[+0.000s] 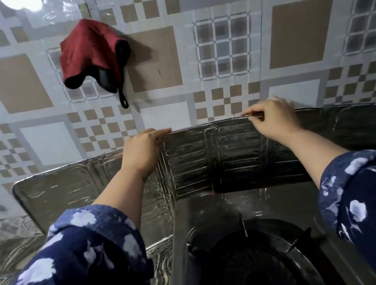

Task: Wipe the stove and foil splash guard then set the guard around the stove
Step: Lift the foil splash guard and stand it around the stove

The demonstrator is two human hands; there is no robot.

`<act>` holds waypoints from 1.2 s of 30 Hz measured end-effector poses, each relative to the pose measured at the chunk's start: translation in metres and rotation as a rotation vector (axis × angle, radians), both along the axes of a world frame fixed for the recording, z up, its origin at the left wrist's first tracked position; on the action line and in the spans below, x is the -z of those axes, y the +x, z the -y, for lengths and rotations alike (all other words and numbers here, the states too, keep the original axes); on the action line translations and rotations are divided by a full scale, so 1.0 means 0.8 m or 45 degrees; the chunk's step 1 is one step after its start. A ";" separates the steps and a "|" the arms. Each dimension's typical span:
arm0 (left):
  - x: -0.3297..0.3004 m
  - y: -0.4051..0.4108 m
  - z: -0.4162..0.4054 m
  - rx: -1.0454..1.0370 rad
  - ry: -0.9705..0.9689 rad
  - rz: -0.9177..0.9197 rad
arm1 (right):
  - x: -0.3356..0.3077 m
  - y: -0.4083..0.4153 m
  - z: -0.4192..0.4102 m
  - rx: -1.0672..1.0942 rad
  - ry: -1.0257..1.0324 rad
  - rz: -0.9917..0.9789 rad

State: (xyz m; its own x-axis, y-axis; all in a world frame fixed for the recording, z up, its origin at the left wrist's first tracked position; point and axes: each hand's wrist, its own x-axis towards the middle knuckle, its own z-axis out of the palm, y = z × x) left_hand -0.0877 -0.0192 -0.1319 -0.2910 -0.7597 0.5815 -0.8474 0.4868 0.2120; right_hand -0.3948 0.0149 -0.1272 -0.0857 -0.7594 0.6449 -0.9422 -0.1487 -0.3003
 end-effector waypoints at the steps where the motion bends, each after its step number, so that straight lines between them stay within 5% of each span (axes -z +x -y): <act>1: -0.003 0.005 -0.001 0.006 0.026 0.072 | 0.001 0.015 0.003 -0.058 -0.004 -0.055; 7: -0.026 0.065 -0.018 -0.150 0.089 0.399 | -0.001 0.103 0.020 -0.404 0.137 -0.237; 12: -0.042 0.114 -0.045 -0.220 0.212 0.468 | 0.004 0.126 0.025 -0.357 0.217 -0.245; 36: -0.054 -0.011 -0.064 -0.117 0.751 -0.209 | 0.006 0.089 0.031 -0.151 0.280 -0.197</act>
State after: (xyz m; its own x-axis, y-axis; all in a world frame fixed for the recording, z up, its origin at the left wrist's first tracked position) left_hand -0.0965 0.0322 -0.0886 -0.1517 -0.9845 0.0878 -0.8137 0.1748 0.5544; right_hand -0.3233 -0.0097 -0.1317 0.0989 -0.8812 0.4623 -0.9592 -0.2081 -0.1914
